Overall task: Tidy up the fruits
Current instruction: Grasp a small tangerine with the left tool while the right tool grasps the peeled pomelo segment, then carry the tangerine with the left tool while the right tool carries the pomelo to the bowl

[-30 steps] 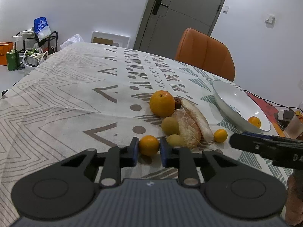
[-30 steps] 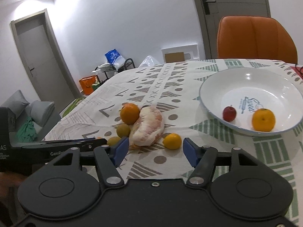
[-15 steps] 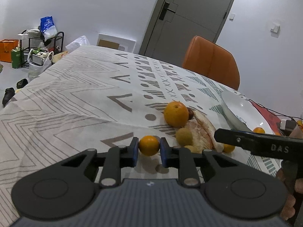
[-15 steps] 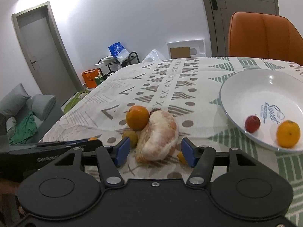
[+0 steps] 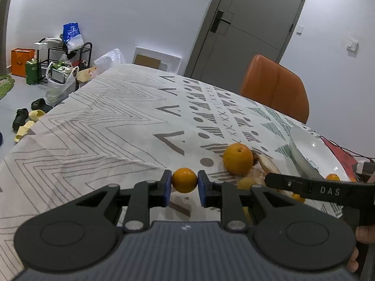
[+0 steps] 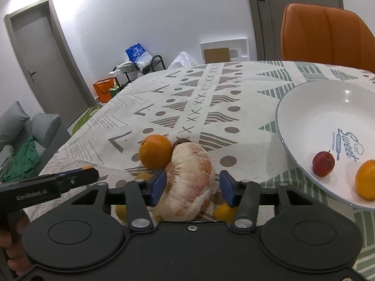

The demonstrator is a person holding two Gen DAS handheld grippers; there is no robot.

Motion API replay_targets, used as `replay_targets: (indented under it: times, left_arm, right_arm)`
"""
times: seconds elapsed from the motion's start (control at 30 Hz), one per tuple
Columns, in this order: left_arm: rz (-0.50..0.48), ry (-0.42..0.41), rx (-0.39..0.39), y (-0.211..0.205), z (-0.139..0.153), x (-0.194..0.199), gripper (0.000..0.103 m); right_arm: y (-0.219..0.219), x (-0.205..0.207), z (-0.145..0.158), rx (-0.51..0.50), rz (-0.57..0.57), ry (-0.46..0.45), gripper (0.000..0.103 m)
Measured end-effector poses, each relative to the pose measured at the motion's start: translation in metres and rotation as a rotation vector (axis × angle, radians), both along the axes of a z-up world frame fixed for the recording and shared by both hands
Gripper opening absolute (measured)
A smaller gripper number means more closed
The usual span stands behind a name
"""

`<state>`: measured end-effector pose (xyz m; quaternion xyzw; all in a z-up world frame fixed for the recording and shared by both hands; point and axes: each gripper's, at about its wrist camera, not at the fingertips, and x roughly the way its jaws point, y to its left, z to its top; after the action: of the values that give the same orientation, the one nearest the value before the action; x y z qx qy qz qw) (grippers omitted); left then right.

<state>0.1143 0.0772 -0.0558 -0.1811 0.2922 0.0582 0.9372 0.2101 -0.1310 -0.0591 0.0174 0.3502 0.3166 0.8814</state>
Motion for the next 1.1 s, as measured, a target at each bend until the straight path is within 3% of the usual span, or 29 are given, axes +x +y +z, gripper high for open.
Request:
replay_targets:
  times: [0.3, 1.1]
  left_arm:
    - [-0.011, -0.024, 0.011, -0.005, 0.009, 0.002, 0.022]
    - [-0.1, -0.052, 0.053, -0.054, 0.028, 0.019, 0.022]
  right_arm:
    - [-0.004, -0.002, 0.003, 0.027, 0.005, -0.003, 0.03]
    - [-0.053, -0.017, 0.035, 0.121, -0.057, -0.111, 0.029]
